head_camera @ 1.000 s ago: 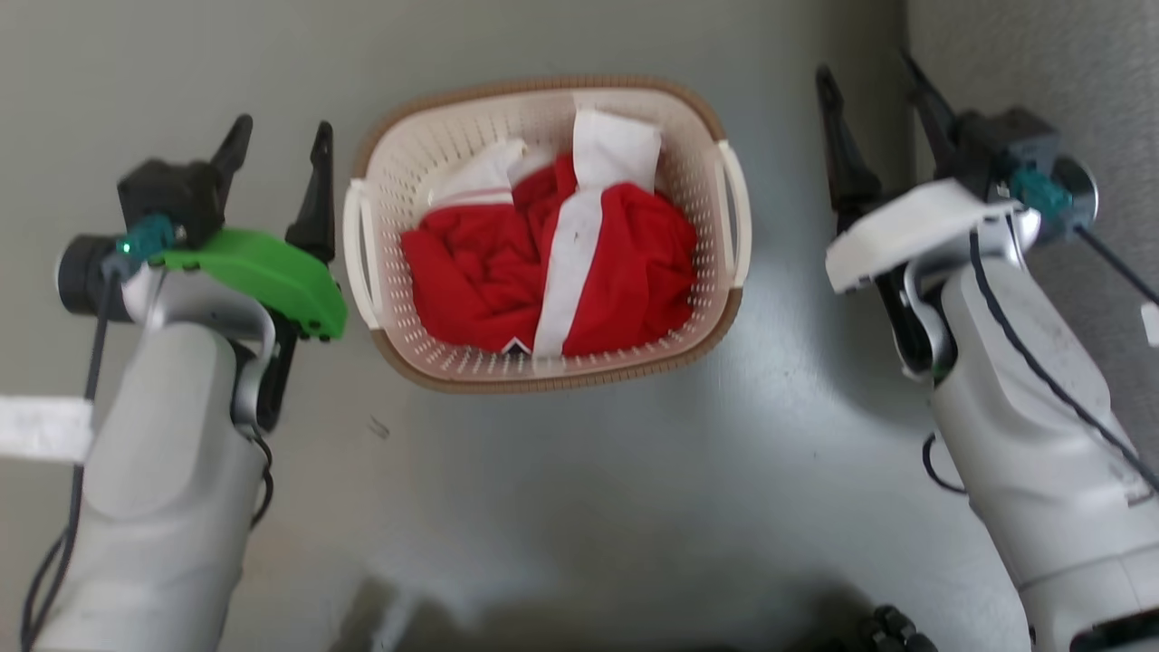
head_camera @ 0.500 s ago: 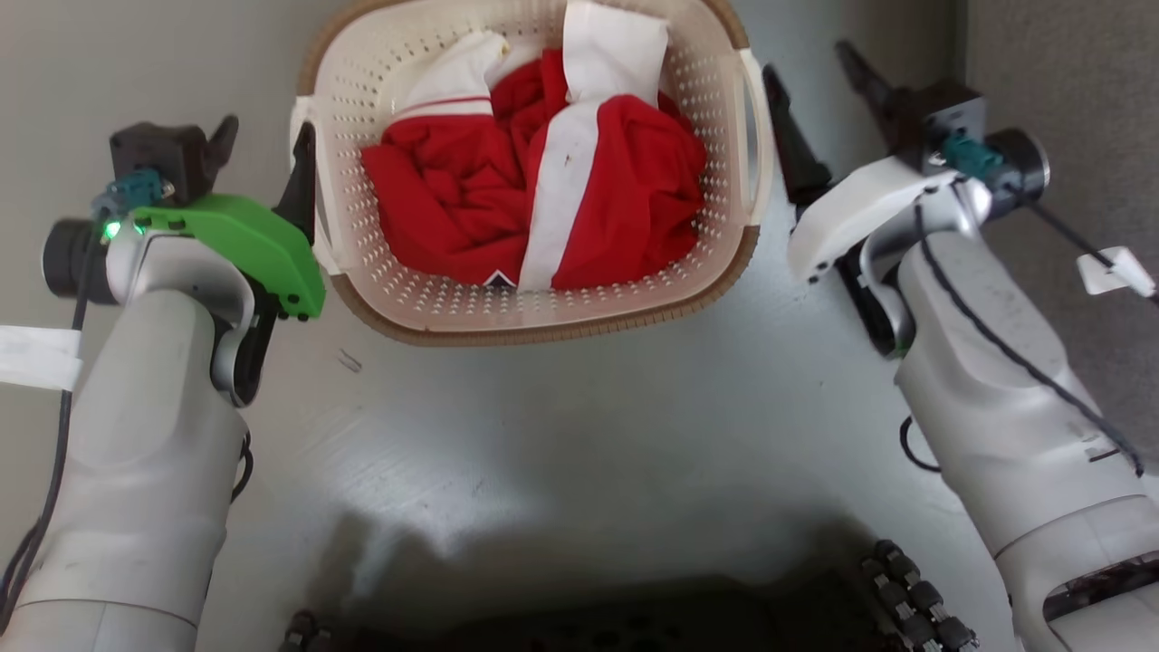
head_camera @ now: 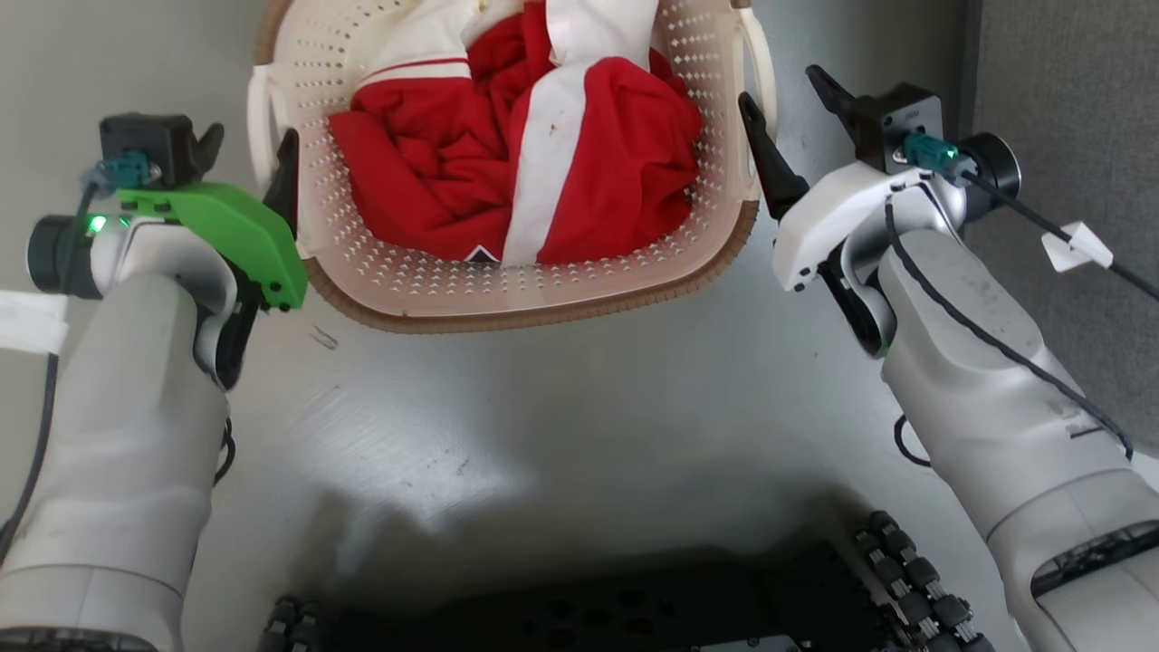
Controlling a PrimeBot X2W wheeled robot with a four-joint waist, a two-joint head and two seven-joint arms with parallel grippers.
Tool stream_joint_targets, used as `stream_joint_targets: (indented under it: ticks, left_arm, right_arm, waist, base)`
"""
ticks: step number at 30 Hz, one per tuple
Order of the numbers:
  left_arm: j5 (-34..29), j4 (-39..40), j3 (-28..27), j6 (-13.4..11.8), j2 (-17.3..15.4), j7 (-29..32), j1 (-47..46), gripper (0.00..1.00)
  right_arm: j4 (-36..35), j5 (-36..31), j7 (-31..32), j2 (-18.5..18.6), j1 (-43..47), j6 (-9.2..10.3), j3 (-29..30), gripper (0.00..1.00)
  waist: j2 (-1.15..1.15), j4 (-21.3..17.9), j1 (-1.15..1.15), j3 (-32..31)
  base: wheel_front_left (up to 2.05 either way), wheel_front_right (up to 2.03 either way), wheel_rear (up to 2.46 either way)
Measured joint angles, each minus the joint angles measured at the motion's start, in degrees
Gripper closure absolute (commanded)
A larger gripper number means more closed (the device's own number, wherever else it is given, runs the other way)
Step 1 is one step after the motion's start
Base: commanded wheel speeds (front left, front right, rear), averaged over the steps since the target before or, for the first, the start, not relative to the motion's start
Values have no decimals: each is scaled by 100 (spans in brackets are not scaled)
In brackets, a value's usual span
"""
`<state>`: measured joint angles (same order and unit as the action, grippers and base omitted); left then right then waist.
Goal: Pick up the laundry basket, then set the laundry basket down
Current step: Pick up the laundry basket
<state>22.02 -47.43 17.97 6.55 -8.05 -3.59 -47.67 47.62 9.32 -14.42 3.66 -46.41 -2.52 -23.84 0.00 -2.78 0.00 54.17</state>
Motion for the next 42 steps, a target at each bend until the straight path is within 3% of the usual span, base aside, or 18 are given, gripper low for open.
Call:
stream_joint_targets:
  ticks: [10, 11, 12, 13, 32, 42]
  left_arm:
    - [58, -449, 133, 53, 14, 0, -329, 0]
    - [58, -489, 147, 58, 18, 0, -355, 21]
    - [68, -539, 152, 59, 29, 1, -389, 68]
    - [96, -622, 191, 60, 38, 57, -460, 100]
    - [314, -1341, 293, 102, 390, -3, -745, 100]
    - [626, -1736, 448, 102, 558, 309, -704, 100]
  right_arm:
    - [220, 464, 0, -5, -266, -98, -307, 0]
    - [231, 502, 0, -4, -271, -99, -341, 0]
    - [240, 541, 0, -3, -281, -99, -378, 20]
    - [281, 593, 0, -5, -331, -100, -446, 100]
    - [1026, 892, 1, -185, -617, -135, -650, 100]
    - [1492, 1155, 210, -185, -617, -302, -778, 100]
  waist:
    - [0, -105, 0, 219]
    - [0, -102, 0, 224]
    - [0, -98, 0, 230]
    - [0, -92, 0, 242]
    - [0, -65, 0, 22]
    - [0, -59, 0, -500]
  base:
    - [0, 0, 0]
    - [0, 0, 0]
    - [0, 0, 0]
    - [0, 0, 0]
    - [0, 0, 0]
    - [0, 0, 0]
